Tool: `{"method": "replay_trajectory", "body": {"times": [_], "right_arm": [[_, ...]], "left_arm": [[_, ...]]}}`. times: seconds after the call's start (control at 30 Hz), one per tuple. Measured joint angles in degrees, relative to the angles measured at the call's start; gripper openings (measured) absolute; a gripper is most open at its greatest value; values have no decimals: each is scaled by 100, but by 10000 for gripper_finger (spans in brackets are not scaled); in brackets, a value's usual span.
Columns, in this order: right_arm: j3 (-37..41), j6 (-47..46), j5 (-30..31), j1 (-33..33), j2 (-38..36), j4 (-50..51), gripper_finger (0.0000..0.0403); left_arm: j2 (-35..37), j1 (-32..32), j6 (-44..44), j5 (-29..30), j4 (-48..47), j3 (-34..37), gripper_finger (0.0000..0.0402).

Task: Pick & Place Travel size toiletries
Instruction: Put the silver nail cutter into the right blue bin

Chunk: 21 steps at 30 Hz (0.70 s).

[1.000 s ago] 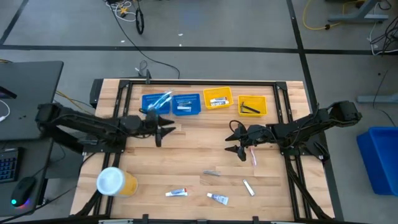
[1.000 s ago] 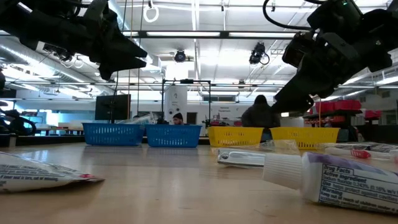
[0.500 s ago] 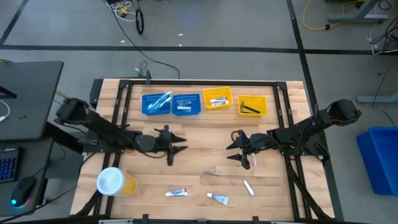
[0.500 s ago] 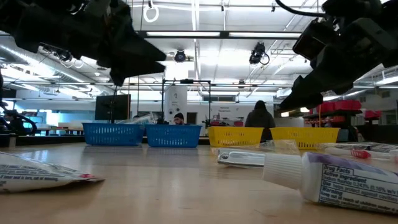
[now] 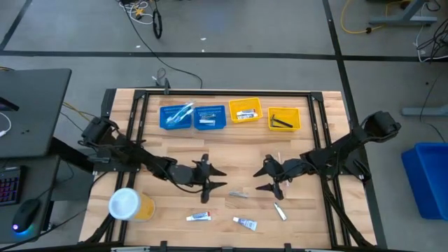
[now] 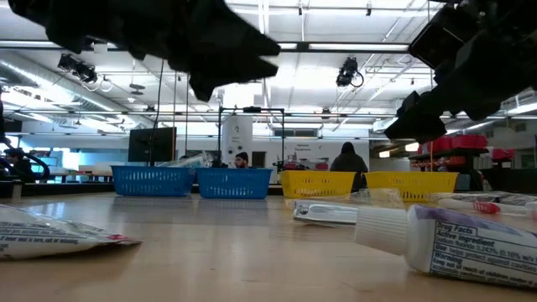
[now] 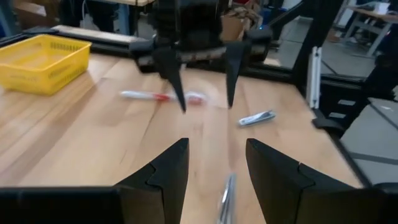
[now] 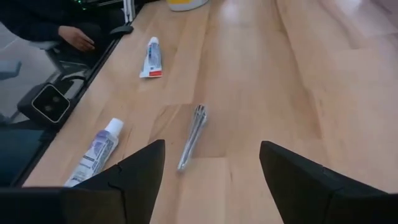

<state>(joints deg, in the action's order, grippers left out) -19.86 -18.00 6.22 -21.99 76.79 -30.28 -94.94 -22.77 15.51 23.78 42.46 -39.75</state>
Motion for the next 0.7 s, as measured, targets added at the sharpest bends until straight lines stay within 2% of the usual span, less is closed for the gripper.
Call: {"method": "replay_trajectory", "body": {"times": [0.2,0.43,0.6,0.7], "right_arm": [[-7,-155,370,-288,742,-762,267],[-463,-193,383,-395,1645,-1156,255],[-866,166,416,-393,2066,-1154,257],[-995,600,705,-393,2133,-1154,263]], "left_arm": [[1,-138,-9,96,-109,-132,169],[1,-336,40,102,-243,-133,169],[3,-675,507,-183,-761,-134,169],[3,-948,725,-198,-1113,-135,169]]}}
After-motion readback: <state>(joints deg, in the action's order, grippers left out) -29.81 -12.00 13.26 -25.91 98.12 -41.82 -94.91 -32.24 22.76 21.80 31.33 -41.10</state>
